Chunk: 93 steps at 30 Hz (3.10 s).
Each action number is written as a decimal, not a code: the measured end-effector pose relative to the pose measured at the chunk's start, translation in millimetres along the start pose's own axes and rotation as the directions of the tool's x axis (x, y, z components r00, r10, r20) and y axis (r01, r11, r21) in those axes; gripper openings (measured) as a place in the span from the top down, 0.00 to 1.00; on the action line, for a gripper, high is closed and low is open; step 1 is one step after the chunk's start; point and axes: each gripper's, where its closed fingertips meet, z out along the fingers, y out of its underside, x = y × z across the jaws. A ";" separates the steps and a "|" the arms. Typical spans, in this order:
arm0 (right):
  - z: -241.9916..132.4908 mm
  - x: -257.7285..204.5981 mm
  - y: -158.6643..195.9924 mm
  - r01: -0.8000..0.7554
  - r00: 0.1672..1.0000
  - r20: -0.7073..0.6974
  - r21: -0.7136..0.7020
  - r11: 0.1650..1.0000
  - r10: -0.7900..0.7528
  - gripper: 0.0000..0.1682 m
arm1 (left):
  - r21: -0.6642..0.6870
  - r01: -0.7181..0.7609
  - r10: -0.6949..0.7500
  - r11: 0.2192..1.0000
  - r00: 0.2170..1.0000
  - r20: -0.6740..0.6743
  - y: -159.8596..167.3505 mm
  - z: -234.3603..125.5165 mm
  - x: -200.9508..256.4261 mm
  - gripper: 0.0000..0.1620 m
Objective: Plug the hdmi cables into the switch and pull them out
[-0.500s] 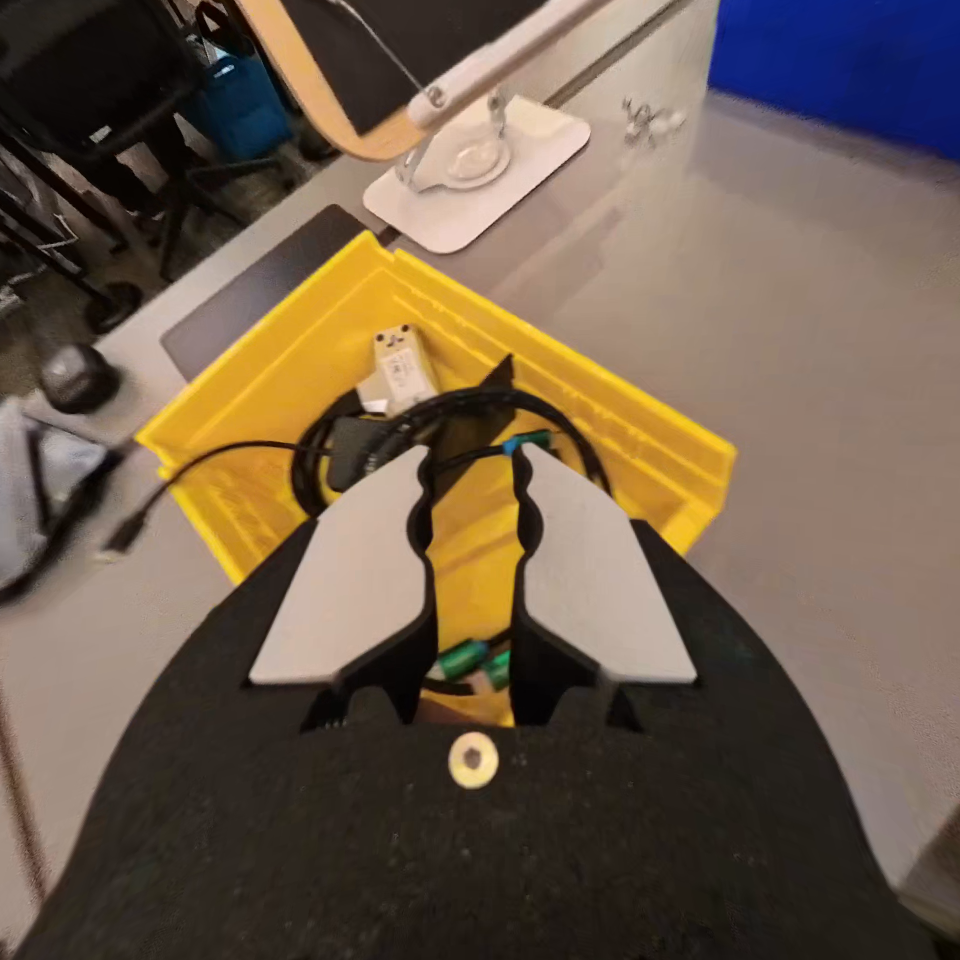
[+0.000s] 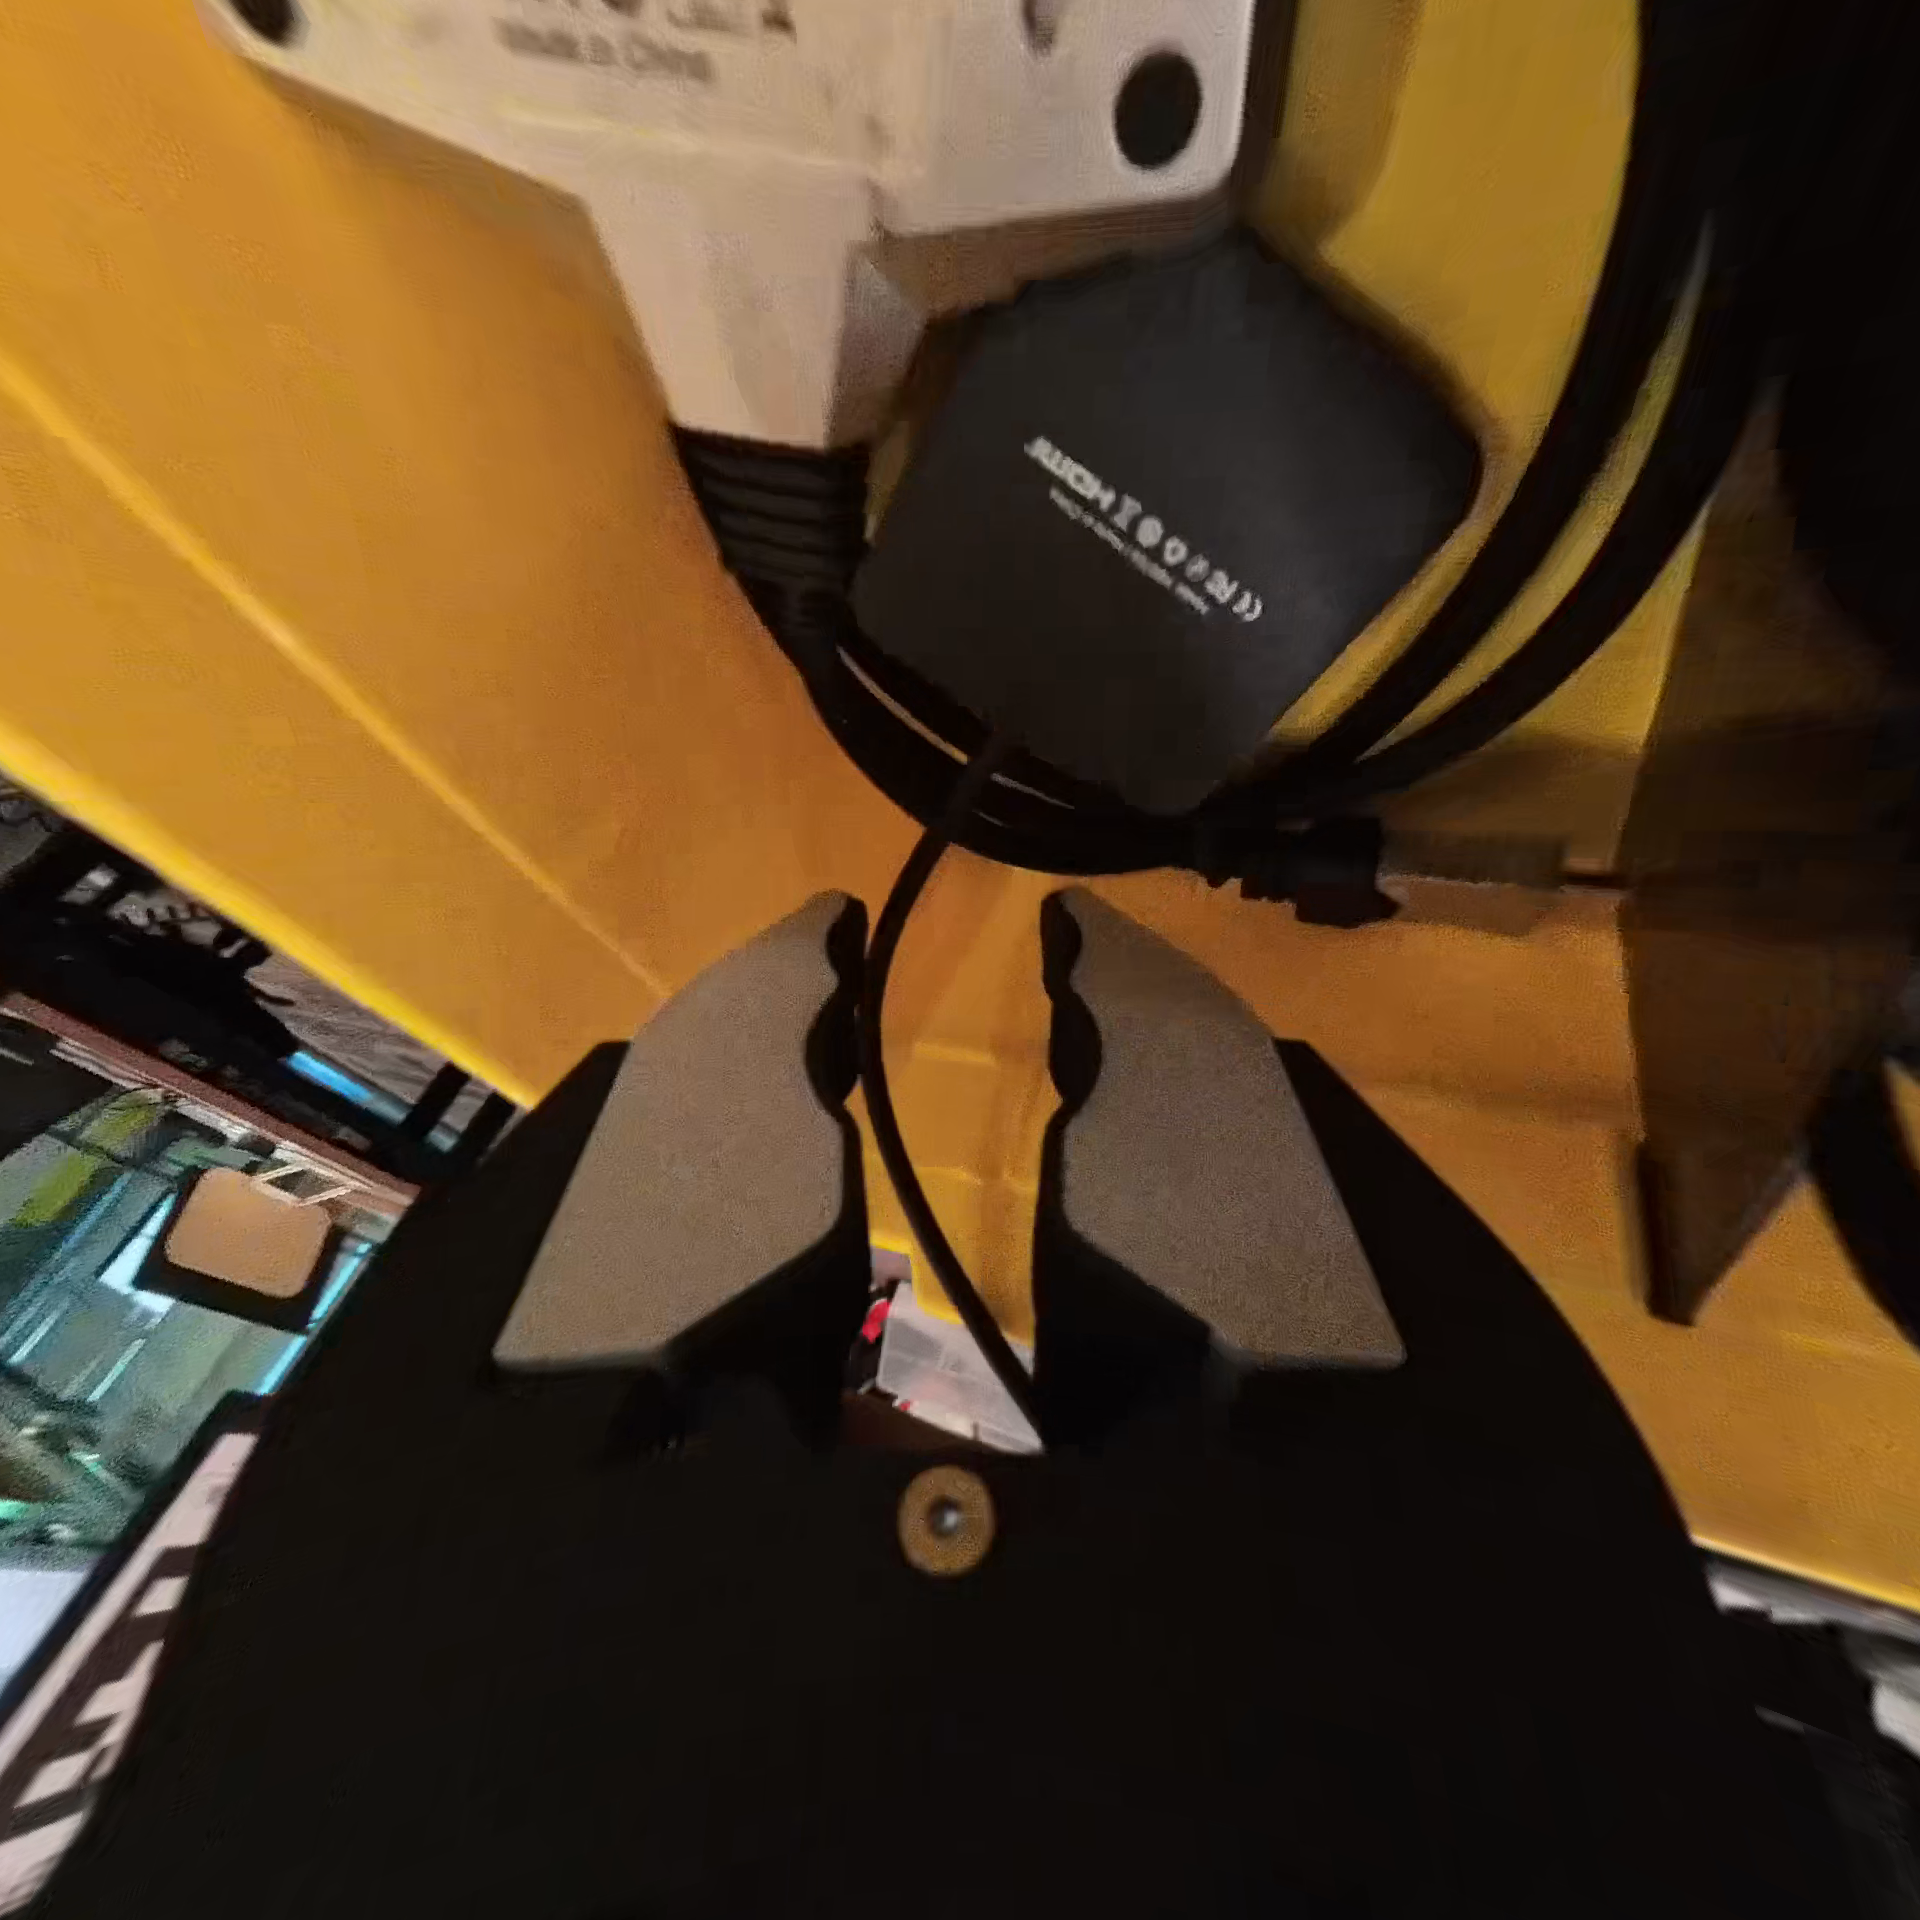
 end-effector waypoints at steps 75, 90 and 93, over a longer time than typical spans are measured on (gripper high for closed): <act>52.5 -140.8 -49.9 0.983 -0.067 0.126 0.180 -0.044 -0.990 0.92 | 0.687 0.307 0.085 0.658 0.877 -0.473 -337.7 -241.5 99.2 0.98; 95.7 -115.1 -60.6 0.900 0.256 0.080 0.343 0.268 -0.963 0.92 | 0.844 0.536 -0.595 -0.003 0.677 -0.432 -196.7 -314.7 28.3 0.86; 120.9 -106.4 -70.4 0.854 0.363 0.047 0.382 0.352 -0.931 0.92 | 0.828 0.553 -0.753 -0.094 0.505 -0.422 -162.7 -310.0 73.4 0.87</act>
